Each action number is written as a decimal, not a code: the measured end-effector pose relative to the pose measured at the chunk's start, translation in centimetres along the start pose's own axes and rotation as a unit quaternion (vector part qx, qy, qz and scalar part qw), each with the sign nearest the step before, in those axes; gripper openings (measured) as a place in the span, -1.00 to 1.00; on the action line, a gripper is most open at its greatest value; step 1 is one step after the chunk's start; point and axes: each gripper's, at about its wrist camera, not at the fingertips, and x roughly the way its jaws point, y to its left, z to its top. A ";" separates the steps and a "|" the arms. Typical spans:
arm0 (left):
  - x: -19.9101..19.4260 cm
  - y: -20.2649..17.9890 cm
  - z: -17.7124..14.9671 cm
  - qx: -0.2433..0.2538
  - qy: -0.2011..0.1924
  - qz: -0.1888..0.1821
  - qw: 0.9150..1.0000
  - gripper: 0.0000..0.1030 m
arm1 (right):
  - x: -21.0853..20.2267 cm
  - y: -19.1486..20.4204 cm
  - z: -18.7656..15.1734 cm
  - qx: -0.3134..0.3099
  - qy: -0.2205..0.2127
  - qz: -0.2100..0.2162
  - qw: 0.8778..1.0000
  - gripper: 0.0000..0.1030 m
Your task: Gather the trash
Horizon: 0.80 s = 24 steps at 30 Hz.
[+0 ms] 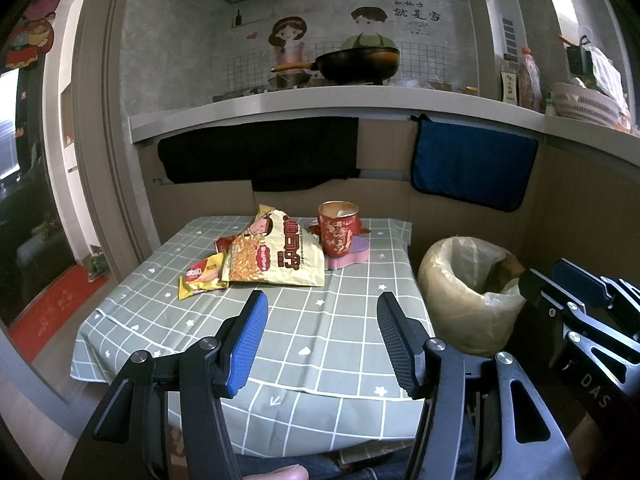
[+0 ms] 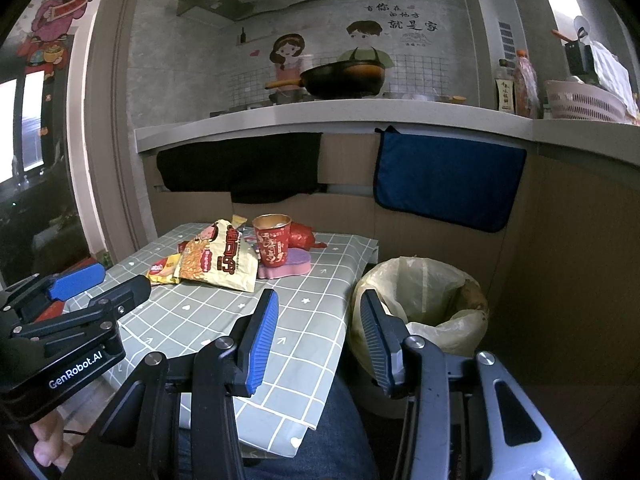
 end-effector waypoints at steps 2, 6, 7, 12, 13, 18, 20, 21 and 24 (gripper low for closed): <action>0.0 0.0 0.0 0.000 0.000 0.000 1.000 0.12 | 0.0 0.0 0.0 0.000 0.000 0.000 1.000 -0.20; 0.2 -0.3 0.0 0.002 0.003 -0.001 1.000 0.12 | 0.0 0.0 0.0 0.000 0.001 0.001 1.000 -0.20; 0.3 -0.3 0.0 0.001 0.004 -0.001 1.000 0.12 | 0.0 0.0 0.0 0.001 0.001 0.001 1.000 -0.20; 0.8 -0.2 0.2 -0.003 0.010 -0.004 1.000 0.12 | 0.2 -0.2 0.2 0.000 0.005 0.001 1.000 -0.20; 1.0 -0.1 0.4 -0.005 0.012 -0.005 1.000 0.12 | 0.2 -0.2 0.3 0.000 0.005 0.001 1.000 -0.20; 2.7 1.0 1.0 -0.012 0.018 -0.009 1.000 0.12 | 2.4 -0.4 1.1 -0.006 0.012 0.013 1.000 -0.20; 3.6 1.6 1.0 -0.014 0.020 -0.024 0.999 0.12 | 3.6 -0.5 1.4 -0.009 0.013 0.015 1.000 -0.21; 4.2 2.0 1.1 -0.018 0.020 -0.036 0.999 0.12 | 4.3 -0.5 1.6 -0.012 0.012 0.018 1.000 -0.21; 6.2 4.0 1.1 -0.060 0.029 -0.072 0.995 0.11 | 6.6 -0.4 2.1 -0.017 0.012 0.026 0.999 -0.21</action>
